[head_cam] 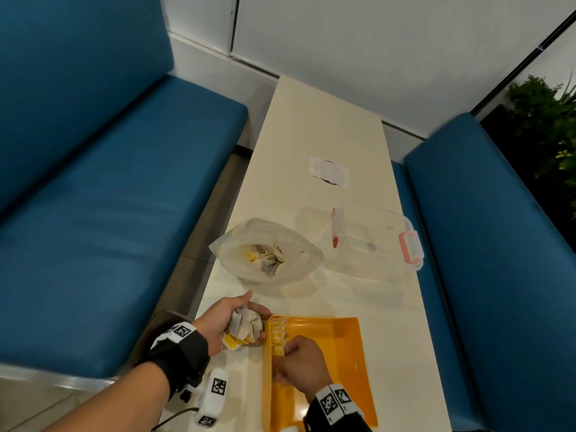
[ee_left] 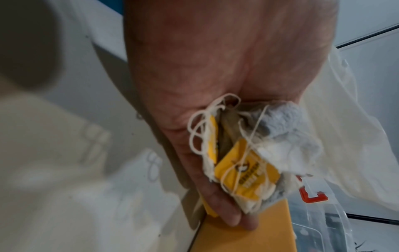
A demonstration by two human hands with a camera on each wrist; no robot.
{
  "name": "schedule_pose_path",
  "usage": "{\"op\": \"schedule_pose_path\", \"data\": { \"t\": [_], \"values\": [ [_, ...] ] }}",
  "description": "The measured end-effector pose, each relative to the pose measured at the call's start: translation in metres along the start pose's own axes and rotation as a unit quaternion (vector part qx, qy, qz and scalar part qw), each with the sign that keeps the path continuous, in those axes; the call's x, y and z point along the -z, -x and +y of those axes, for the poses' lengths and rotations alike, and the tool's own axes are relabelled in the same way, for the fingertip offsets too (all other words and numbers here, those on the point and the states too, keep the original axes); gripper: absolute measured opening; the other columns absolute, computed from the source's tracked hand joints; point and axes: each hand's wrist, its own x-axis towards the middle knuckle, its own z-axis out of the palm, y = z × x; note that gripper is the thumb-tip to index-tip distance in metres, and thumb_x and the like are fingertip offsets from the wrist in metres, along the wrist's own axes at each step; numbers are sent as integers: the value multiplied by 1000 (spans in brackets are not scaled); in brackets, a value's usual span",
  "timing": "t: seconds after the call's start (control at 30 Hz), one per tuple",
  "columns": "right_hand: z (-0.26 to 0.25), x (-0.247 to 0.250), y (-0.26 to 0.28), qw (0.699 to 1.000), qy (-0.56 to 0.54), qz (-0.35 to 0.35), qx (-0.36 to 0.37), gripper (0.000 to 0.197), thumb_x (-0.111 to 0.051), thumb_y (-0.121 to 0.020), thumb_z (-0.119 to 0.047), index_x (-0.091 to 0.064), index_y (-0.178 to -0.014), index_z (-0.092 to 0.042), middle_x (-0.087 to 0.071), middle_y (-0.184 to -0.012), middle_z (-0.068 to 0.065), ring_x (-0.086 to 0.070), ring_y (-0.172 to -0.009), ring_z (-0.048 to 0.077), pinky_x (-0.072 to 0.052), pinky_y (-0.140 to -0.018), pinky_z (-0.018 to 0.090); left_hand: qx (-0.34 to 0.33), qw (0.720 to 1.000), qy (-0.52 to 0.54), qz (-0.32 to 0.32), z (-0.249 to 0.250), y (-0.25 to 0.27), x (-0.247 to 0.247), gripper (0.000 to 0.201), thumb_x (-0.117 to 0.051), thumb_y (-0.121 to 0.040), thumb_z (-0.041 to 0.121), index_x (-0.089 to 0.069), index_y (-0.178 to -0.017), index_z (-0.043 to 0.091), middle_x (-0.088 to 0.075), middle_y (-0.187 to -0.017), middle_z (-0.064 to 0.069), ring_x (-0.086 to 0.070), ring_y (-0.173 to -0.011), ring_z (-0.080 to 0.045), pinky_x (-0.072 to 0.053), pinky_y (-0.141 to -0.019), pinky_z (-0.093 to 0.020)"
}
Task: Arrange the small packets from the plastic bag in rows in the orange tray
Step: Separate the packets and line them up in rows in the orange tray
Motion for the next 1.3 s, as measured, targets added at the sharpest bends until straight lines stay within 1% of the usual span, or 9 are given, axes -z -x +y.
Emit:
{"op": "schedule_pose_path", "data": {
  "t": [0.2, 0.37, 0.47, 0.53, 0.63, 0.77, 0.97, 1.03, 1.3],
  "values": [
    [-4, -1, 1, 1000, -2, 11, 20, 22, -67, -66, -2, -52, -80, -10, -66, -55, 9, -61, -44, 22, -49, -47, 27, 3, 1000, 11, 2, -1, 3, -1, 58, -47, -104, 44, -72, -114, -7, -63, -126, -33, -66, -95, -42, -45, -107, -61],
    [-13, 14, 9, 991, 85, 63, 75, 27, -75, -76, -19, -54, -91, -22, -66, -82, 0, -66, -65, 14, -49, -52, 22, -21, 994, 109, 20, 1, 4, 5, 63, -43, -104, 44, -63, -123, -12, -63, -127, -33, -68, -89, -39, -49, -101, -56],
    [-27, 20, 22, 951, 139, 97, 259, 20, -72, -83, -23, -58, -96, -31, -57, -82, -9, -57, -72, 6, -48, -63, 21, -18, 981, 191, 30, 6, 6, 3, 59, -43, -104, 46, -63, -120, -7, -66, -117, -31, -71, -84, -37, -59, -84, -48],
    [-36, 15, 30, 913, 178, 59, 361, 18, -68, -84, -24, -63, -99, -33, -54, -83, -13, -53, -72, 5, -50, -68, 26, -15, 972, 231, 29, 7, 7, -1, 58, -43, -104, 48, -64, -117, -5, -65, -113, -28, -70, -85, -37, -61, -78, -44],
    [-44, 2, 35, 873, 249, 16, 419, 27, -60, -89, -28, -65, -114, -34, -61, -95, -13, -56, -78, 3, -51, -76, 26, -11, 959, 281, 16, 8, 9, -9, 60, -45, -102, 51, -63, -121, -3, -64, -112, -26, -69, -89, -36, -54, -90, -45],
    [-46, -12, 30, 849, 290, 22, 441, 38, -50, -90, -30, -60, -126, -38, -67, -111, -9, -64, -93, 14, -54, -77, 32, -15, 949, 314, 4, 9, 12, -19, 58, -42, -102, 54, -60, -118, 1, -64, -110, -25, -67, -94, -35, -48, -95, -44],
    [-44, -16, 24, 863, 226, 29, 452, 29, -54, -92, -26, -69, -115, -35, -70, -108, -7, -66, -95, 14, -55, -79, 30, -29, 948, 317, -7, 10, 13, -22, 58, -44, -102, 54, -59, -120, 1, -59, -117, -26, -64, -103, -36, -48, -94, -44],
    [-44, -13, 24, 884, 163, 19, 437, 26, -59, -91, -18, -72, -109, -32, -69, -95, -12, -65, -84, 7, -52, -75, 21, -33, 947, 320, -3, 9, 11, -18, 58, -45, -101, 53, -59, -122, 1, -60, -119, -26, -66, -101, -36, -51, -91, -44],
    [-50, 14, 36, 946, 55, 11, 319, 5, -75, -81, -24, -73, -84, -27, -60, -66, -8, -55, -61, 5, -48, -61, 20, -47, 945, 322, 22, 6, 8, -10, 56, -43, -103, 49, -59, -127, 1, -65, -111, -26, -65, -98, -36, -50, -95, -48]
  ]
}}
